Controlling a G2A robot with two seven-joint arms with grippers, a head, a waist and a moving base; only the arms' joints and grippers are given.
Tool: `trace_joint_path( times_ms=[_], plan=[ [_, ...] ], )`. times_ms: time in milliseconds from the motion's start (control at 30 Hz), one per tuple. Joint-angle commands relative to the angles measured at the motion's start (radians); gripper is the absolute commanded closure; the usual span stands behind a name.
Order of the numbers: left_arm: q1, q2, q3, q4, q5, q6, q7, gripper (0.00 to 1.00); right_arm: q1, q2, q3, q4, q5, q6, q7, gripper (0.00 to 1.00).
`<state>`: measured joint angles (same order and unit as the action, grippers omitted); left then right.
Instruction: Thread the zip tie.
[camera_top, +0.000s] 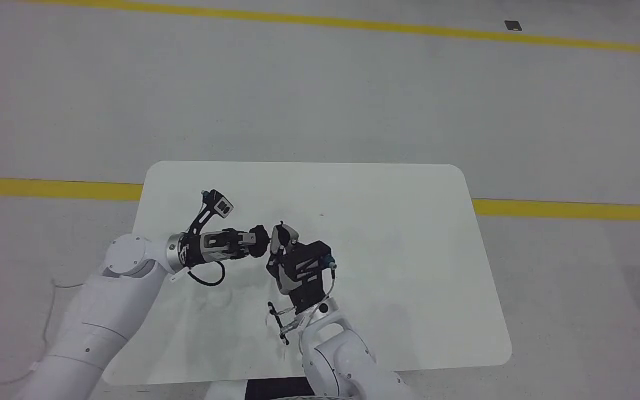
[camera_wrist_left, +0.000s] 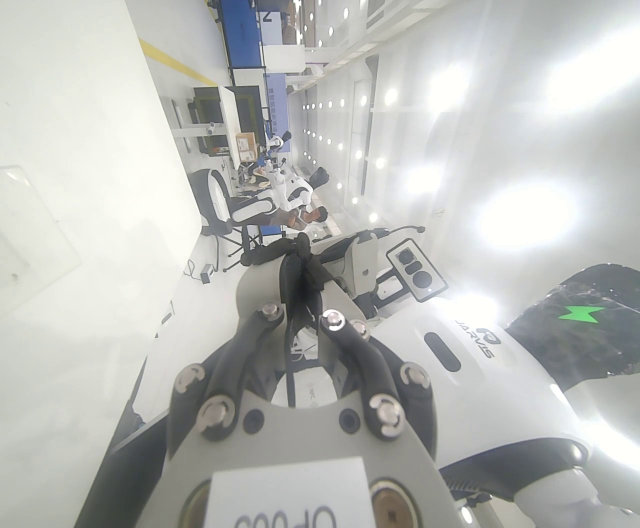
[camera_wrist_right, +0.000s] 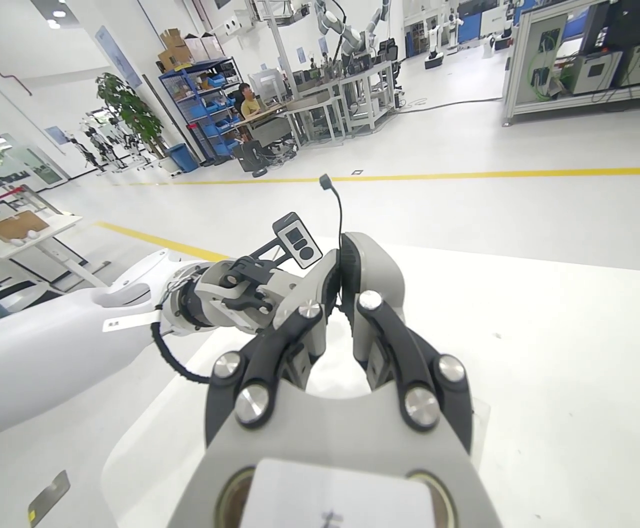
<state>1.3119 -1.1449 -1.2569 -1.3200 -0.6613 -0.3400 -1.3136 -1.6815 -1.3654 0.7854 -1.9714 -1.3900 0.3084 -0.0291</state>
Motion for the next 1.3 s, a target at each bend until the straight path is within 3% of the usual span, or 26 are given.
trace_joint_path(
  times_ms=[0,1267],
  plan=[
    [0.0,0.0,0.0,0.0,0.0,0.0,0.0,1.0,0.001,-0.001,0.0,0.001,-0.001,-0.001,0.0,1.0],
    [0.0,0.0,0.0,0.0,0.0,0.0,0.0,1.0,-0.012,-0.016,0.017,0.012,-0.021,0.0,0.016,1.0]
  ],
)
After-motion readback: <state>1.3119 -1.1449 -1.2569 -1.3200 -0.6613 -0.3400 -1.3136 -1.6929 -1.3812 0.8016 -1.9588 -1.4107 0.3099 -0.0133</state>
